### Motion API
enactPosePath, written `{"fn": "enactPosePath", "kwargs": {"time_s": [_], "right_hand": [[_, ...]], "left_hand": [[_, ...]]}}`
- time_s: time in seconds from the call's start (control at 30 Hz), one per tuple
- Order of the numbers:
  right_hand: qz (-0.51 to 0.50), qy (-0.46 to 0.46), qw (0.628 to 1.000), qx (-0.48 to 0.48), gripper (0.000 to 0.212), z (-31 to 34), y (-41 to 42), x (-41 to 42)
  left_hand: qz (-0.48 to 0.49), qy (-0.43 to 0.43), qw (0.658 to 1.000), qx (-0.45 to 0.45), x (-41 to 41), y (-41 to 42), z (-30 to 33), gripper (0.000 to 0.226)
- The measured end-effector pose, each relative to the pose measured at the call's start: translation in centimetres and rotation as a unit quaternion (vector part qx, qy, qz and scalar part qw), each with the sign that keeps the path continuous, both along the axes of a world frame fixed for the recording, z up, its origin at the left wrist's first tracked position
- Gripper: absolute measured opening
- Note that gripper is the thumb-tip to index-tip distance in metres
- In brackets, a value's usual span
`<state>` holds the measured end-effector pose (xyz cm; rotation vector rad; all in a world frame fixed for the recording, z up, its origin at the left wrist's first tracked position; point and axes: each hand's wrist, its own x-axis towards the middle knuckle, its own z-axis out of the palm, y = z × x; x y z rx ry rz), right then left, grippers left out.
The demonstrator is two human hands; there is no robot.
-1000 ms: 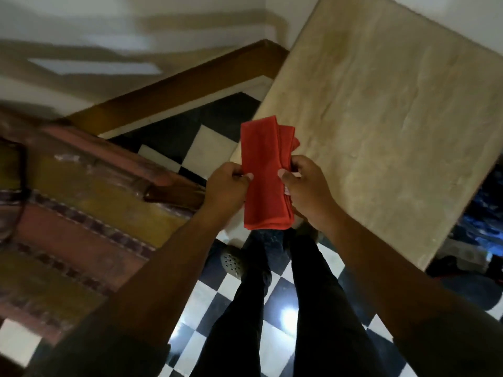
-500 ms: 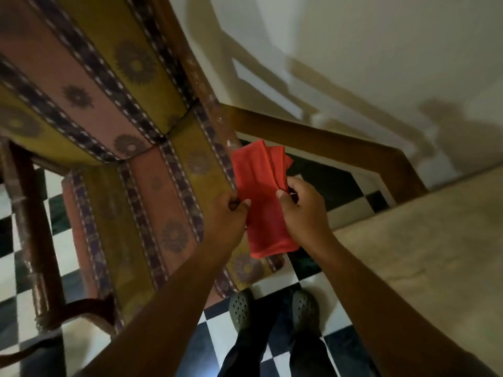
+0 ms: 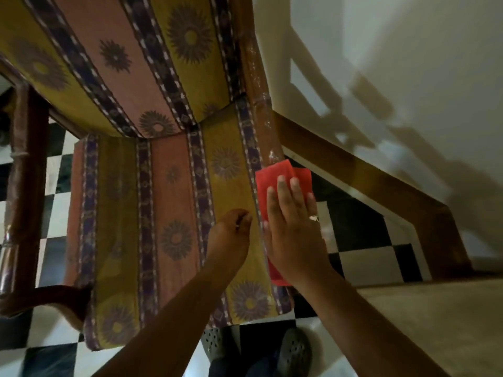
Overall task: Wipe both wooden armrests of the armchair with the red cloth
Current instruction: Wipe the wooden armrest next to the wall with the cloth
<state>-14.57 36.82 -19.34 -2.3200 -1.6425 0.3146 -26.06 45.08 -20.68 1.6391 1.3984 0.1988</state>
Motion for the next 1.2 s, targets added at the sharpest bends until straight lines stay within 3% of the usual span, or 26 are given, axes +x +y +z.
{"fn": "enactPosePath", "kwargs": {"time_s": [0.07,0.17,0.3,0.57,0.67,0.8,1.0,1.13,1.2], "right_hand": [[0.026,-0.015,0.999,-0.040,0.064,-0.7,0.6,0.4],[0.024,-0.034,0.998,-0.054,0.067,-1.2,0.4,0.9],[0.033,-0.049,0.997,-0.043,0.068,-1.9,0.4,1.0],[0.079,-0.037,0.996,-0.025,0.067,-2.2,4.2,3.6],[0.031,-0.001,0.999,-0.014,0.067,-2.1,6.1,4.1],[-0.096,0.118,0.988,0.006,0.068,-1.9,5.9,3.3],[-0.044,-0.035,0.997,-0.044,0.068,-2.1,5.1,2.6],[0.071,-0.132,0.986,-0.070,0.069,-1.7,8.5,4.1],[0.073,-0.131,0.987,-0.058,0.066,-1.6,10.6,4.9]], "left_hand": [[-0.103,0.102,0.984,0.107,-0.7,1.4,-2.3,0.044],[-0.229,0.204,0.938,0.160,-0.6,4.0,-6.6,0.070],[-0.302,0.253,0.887,0.240,-0.1,7.3,-12.1,0.092],[-0.228,0.204,0.900,0.311,-0.7,7.2,-16.9,0.099],[-0.231,0.200,0.903,0.303,-0.8,7.4,-16.9,0.100],[-0.231,0.199,0.903,0.301,-1.0,7.4,-17.0,0.101],[-0.227,0.187,0.900,0.321,-1.0,7.5,-17.3,0.100],[-0.234,0.194,0.901,0.310,-0.8,7.3,-17.0,0.100],[-0.238,0.192,0.901,0.308,-0.9,7.4,-16.9,0.100]]}}
